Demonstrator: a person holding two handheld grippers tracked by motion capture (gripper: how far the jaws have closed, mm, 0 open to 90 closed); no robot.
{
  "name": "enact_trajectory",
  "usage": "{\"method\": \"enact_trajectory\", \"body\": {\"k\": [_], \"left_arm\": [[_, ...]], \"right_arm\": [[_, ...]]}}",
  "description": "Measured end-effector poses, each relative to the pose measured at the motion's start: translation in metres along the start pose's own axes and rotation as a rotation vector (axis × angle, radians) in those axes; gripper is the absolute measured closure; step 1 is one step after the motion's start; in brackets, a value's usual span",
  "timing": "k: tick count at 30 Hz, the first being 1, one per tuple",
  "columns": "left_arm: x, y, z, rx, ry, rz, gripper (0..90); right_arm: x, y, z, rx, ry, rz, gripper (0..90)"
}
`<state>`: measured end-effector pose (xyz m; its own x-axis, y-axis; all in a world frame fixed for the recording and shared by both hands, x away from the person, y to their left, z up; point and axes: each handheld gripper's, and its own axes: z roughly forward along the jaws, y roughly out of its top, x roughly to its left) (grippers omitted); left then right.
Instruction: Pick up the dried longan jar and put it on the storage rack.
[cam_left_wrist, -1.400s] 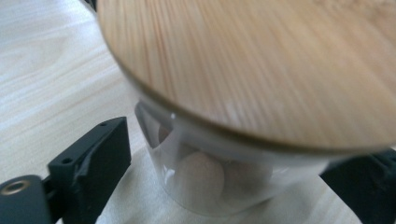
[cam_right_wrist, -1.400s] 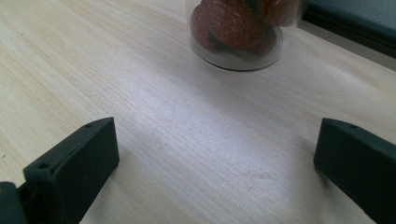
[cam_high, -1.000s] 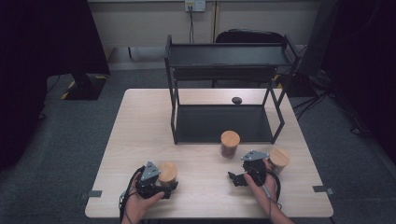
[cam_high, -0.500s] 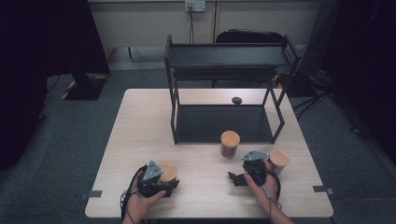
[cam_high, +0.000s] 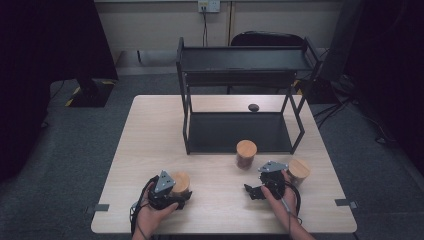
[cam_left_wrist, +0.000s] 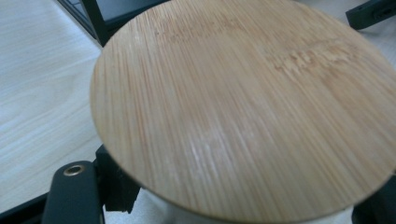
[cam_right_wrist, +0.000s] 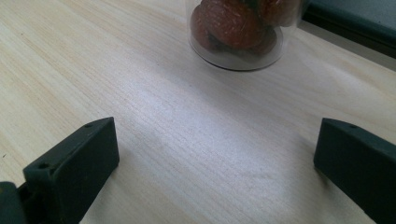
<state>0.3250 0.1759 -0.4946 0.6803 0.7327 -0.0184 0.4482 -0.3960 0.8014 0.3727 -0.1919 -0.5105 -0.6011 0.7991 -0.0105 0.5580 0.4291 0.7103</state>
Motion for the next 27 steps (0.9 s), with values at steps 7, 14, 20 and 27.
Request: {"method": "enact_trajectory", "body": {"k": [7, 14, 20, 27], "left_arm": [[0.001, 0.006, 0.001, 0.009, -0.013, 0.012, 26.0], [0.002, 0.014, 0.004, -0.008, -0.041, -0.006, 26.1], [0.003, 0.026, 0.009, -0.018, -0.038, -0.005, 26.1], [0.002, 0.039, 0.013, -0.020, -0.040, 0.001, 26.1]], "right_arm": [[0.000, 0.000, 0.000, 0.000, 0.000, 0.000, 0.0], [0.000, 0.000, 0.000, 0.000, 0.000, 0.000, 0.0], [0.000, 0.000, 0.000, -0.001, 0.000, 0.001, 0.0], [0.000, 0.000, 0.000, -0.001, 0.000, 0.000, 0.0]]}}
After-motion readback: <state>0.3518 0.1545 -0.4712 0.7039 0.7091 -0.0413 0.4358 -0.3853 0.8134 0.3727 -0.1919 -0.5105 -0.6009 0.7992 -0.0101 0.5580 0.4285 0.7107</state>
